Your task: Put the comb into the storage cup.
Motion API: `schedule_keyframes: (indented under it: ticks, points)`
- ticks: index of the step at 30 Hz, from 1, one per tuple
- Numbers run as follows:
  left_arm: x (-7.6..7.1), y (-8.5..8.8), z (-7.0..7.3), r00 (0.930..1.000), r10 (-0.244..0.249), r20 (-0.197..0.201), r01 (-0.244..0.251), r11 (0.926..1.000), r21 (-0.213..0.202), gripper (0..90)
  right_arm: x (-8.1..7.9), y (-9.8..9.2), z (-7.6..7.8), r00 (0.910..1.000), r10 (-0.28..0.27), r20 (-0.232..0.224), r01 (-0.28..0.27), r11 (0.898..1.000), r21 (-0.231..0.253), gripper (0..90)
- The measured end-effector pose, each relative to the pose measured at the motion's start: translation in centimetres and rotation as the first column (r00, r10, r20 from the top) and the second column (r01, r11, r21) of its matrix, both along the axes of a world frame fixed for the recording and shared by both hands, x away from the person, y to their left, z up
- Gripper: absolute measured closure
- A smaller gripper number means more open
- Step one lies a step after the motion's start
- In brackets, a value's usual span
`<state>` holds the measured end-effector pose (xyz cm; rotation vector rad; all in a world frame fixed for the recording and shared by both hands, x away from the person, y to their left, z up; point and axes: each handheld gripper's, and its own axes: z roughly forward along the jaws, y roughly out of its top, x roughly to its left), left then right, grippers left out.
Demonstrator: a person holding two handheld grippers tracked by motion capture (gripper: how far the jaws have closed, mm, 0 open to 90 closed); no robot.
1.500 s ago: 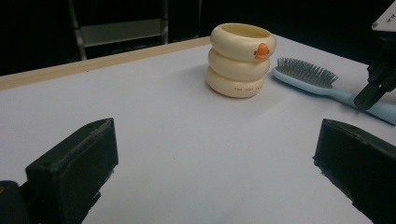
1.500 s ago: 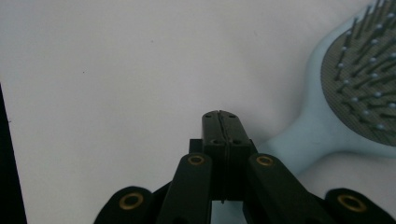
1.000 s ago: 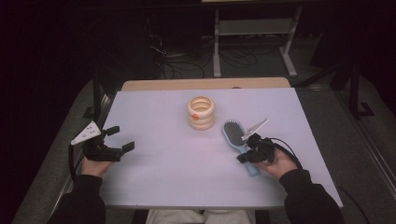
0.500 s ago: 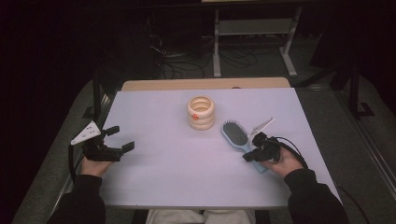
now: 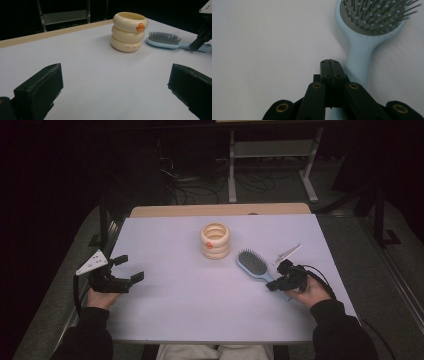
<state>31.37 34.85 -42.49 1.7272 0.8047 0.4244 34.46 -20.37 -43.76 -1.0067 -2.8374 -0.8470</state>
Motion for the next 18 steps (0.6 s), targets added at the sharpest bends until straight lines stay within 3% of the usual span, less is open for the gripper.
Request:
schedule_keyframes:
  ticks: [18]
  points:
    - [0.0, 0.0, 0.0, 1.0, -0.001, 0.0, 0.001, 1.0, 0.004, 0.0, 0.9, -2.0, 0.0, 0.998, -0.062, 0.009, 0.062, 0.998, 0.01, 88.9]
